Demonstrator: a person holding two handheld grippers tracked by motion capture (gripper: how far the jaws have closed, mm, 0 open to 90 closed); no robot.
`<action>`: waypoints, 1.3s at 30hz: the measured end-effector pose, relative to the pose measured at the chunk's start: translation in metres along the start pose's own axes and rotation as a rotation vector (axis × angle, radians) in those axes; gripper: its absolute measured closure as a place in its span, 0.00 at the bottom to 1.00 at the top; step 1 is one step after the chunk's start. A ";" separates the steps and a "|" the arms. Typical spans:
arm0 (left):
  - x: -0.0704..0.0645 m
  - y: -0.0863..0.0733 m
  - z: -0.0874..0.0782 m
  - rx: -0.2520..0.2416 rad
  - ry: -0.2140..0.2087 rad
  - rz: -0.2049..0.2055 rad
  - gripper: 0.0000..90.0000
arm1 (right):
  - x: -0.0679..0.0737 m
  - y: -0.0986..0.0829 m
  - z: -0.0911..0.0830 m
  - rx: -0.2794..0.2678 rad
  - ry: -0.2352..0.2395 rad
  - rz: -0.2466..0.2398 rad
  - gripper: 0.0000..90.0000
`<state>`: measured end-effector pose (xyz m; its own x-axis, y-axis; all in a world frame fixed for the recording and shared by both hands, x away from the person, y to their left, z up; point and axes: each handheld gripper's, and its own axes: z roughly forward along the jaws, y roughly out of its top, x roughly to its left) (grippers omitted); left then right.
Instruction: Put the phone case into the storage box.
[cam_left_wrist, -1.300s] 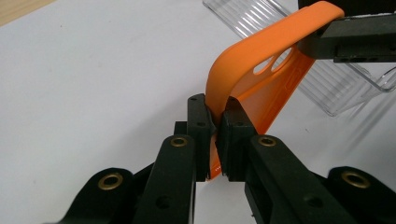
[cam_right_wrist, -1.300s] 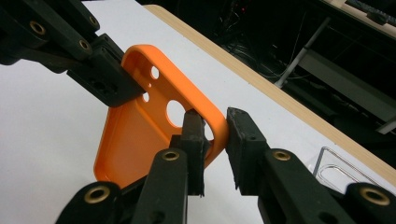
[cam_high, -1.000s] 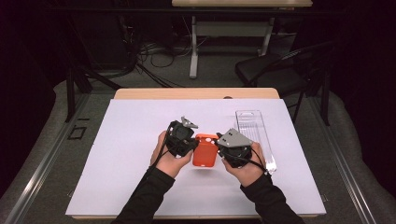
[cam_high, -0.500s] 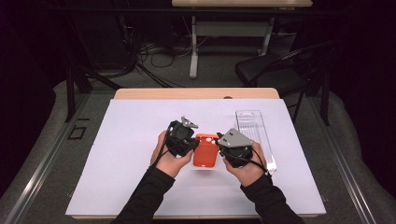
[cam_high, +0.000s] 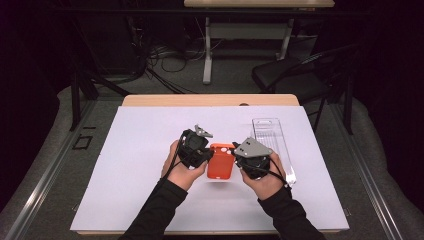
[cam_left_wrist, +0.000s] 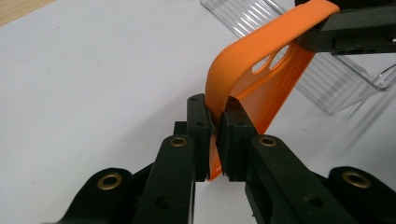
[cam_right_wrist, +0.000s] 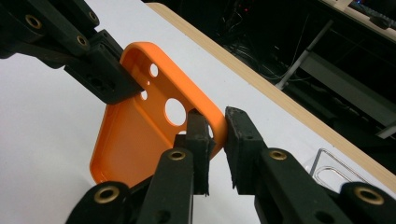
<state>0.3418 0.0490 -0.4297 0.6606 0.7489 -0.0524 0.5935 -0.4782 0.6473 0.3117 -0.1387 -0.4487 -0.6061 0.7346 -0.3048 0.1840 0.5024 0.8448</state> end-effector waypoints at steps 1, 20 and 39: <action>0.000 0.000 0.000 -0.001 0.001 0.001 0.93 | 0.000 0.000 0.000 -0.002 -0.001 -0.001 0.89; 0.004 -0.002 -0.003 -0.030 -0.020 -0.001 0.82 | -0.005 -0.003 -0.001 -0.040 0.014 0.007 0.90; 0.010 -0.016 -0.014 -0.068 -0.089 -0.006 0.59 | -0.013 -0.006 -0.002 -0.047 0.016 -0.022 0.90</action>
<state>0.3330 0.0703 -0.4300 0.6968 0.7069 -0.1218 0.5672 -0.4390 0.6968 0.3165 -0.1521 -0.4491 -0.6218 0.7163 -0.3166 0.1341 0.4957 0.8581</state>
